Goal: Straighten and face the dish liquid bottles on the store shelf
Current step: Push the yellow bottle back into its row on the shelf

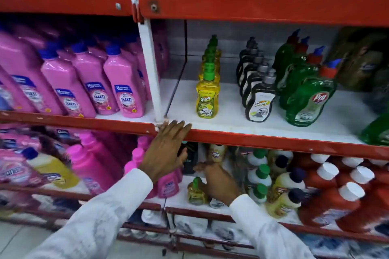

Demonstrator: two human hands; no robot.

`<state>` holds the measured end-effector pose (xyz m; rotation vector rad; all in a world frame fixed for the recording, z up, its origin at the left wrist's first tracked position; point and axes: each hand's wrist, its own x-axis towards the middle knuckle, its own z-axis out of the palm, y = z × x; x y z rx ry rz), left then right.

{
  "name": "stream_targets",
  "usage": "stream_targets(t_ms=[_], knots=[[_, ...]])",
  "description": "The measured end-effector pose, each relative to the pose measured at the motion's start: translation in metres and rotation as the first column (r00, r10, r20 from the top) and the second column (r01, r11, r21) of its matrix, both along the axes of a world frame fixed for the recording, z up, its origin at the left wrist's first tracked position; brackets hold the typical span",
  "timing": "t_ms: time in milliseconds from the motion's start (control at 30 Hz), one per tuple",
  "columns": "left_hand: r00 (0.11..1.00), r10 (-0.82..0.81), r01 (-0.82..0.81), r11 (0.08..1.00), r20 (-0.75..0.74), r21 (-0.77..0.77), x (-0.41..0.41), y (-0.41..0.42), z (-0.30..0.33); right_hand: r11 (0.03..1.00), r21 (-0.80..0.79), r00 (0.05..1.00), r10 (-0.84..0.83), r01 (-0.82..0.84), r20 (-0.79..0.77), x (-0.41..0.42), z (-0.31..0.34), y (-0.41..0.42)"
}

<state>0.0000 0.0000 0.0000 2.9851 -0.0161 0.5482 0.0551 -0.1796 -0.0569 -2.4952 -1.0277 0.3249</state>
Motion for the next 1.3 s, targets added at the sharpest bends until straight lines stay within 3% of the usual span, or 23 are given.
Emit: stream_targets(t_ms=[133,333,600,800,1000,1133,1300], knots=[[1.0,0.004,-0.004,0.997,0.003,-0.071,-0.002,0.0,0.001,0.99,-0.142,0.996,0.006,-0.019,-0.089,0.0,-0.028,0.015],[0.999,-0.021,0.029,0.98,0.039,-0.196,-0.001,0.004,-0.003,0.995,-0.078,0.993,-0.067,0.059,-0.1,0.004,-0.015,0.015],[0.983,-0.065,0.12,0.938,0.172,-0.327,0.006,0.019,-0.009,0.915,0.347,0.978,-0.207,0.205,-0.032,-0.015,0.131,-0.03],[0.973,0.01,0.081,0.921,0.231,-0.381,0.001,0.007,-0.01,0.808,0.567,0.971,-0.231,0.158,0.058,0.0,0.221,-0.024],[0.989,0.043,0.014,0.924,0.14,-0.382,-0.002,0.004,-0.005,0.853,0.5,0.971,-0.223,0.151,0.088,0.042,0.235,0.009],[0.992,0.055,-0.007,0.923,0.113,-0.384,-0.002,0.001,-0.002,0.917,0.37,0.976,-0.197,0.149,0.093,0.063,0.229,0.025],[0.995,0.072,-0.041,0.936,0.075,-0.349,-0.005,-0.007,0.001,0.926,0.34,0.979,-0.193,0.163,0.056,0.072,0.222,0.027]])
